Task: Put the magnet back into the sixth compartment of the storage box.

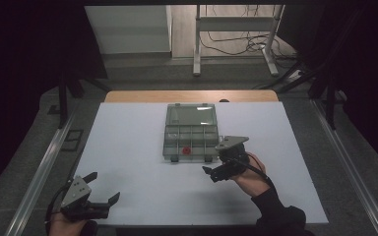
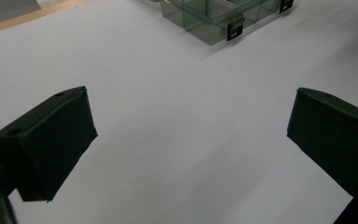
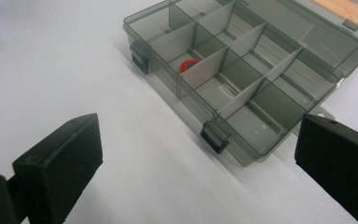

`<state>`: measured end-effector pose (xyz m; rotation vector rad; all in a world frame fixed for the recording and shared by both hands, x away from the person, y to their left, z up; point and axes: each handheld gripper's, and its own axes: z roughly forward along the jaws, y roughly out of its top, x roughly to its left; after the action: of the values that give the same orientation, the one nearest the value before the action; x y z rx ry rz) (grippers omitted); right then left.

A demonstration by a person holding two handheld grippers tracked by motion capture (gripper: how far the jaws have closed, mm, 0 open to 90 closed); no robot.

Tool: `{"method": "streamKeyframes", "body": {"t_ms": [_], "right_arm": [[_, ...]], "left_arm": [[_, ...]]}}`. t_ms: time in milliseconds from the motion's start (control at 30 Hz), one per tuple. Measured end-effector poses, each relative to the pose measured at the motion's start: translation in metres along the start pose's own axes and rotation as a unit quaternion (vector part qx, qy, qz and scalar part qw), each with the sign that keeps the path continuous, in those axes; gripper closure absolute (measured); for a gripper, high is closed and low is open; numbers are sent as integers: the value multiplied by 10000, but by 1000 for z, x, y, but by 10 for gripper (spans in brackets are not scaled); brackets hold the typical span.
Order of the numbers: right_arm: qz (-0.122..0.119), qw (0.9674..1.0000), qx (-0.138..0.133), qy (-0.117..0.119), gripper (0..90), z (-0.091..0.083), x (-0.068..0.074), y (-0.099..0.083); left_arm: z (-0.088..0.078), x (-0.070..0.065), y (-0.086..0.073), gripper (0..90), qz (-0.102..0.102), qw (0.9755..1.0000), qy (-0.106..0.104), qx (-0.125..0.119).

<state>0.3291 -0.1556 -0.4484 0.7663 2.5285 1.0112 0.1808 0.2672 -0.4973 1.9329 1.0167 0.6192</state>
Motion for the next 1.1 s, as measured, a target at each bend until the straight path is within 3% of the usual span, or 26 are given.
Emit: {"method": "streamKeyframes", "body": {"t_ms": [1100], "right_arm": [[334,9990,-204,-216,1,-28,-5,-25]], "left_arm": [[0,0,0,14,-1,10000,4,12]]}}
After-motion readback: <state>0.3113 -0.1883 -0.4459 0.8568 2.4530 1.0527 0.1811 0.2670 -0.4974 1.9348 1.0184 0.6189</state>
